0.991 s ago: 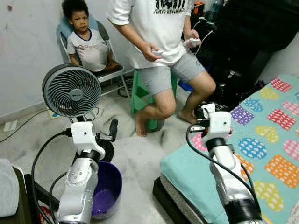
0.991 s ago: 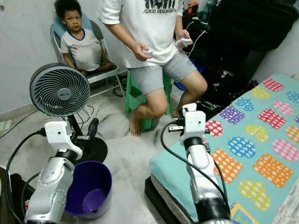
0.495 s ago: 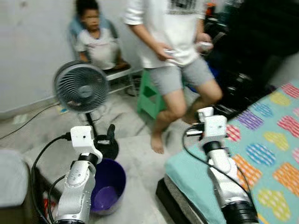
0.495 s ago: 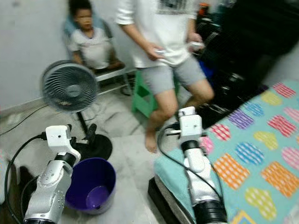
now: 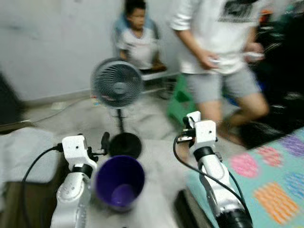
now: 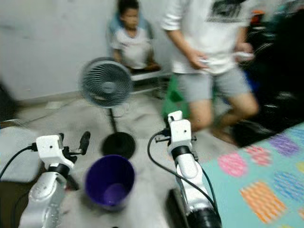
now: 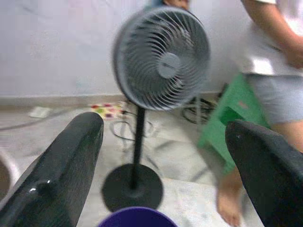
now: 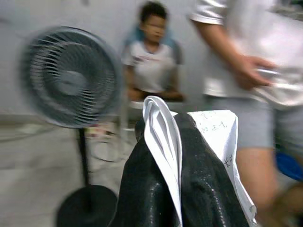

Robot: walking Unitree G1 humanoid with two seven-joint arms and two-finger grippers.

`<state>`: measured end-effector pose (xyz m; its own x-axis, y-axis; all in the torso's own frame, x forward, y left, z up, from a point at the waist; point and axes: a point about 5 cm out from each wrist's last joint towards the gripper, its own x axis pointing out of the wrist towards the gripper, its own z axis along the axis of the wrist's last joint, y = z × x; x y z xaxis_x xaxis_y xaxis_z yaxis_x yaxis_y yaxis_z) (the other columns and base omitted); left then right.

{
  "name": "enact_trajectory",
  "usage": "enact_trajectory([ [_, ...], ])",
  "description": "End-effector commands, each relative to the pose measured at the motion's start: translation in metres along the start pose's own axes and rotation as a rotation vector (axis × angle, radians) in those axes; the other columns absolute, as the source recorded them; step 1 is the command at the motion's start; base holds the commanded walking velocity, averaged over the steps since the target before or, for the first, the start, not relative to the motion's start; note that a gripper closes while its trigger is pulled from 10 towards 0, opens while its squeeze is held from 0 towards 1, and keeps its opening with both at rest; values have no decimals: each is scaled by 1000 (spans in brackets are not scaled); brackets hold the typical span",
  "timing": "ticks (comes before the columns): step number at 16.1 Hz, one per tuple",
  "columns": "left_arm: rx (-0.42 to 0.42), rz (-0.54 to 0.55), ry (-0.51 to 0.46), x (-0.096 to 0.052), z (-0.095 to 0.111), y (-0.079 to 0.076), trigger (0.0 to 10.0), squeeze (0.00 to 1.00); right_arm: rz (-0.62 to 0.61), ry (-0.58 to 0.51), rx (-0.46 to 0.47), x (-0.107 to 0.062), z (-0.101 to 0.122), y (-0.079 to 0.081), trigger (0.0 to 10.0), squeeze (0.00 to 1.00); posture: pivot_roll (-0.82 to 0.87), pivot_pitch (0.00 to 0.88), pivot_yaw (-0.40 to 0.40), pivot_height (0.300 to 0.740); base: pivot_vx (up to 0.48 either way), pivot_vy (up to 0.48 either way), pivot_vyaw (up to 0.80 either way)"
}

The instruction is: Clean up the room

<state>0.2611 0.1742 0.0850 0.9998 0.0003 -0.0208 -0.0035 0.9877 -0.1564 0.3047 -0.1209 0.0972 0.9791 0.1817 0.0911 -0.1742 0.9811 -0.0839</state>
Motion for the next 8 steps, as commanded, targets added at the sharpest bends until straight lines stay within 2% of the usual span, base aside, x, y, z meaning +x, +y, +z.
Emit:
enact_trajectory([
  [1,-7,-8,10,-1,0,-3,10000,0,-16,7,-2,-1,0,-6,10000,0,-8,22,-14,740,0,0,800],
  [8,-17,-44,4,0,1,-10,10000,0,-11,8,-10,-3,1,-8,10000,0,-22,25,-26,740,0,0,800],
])
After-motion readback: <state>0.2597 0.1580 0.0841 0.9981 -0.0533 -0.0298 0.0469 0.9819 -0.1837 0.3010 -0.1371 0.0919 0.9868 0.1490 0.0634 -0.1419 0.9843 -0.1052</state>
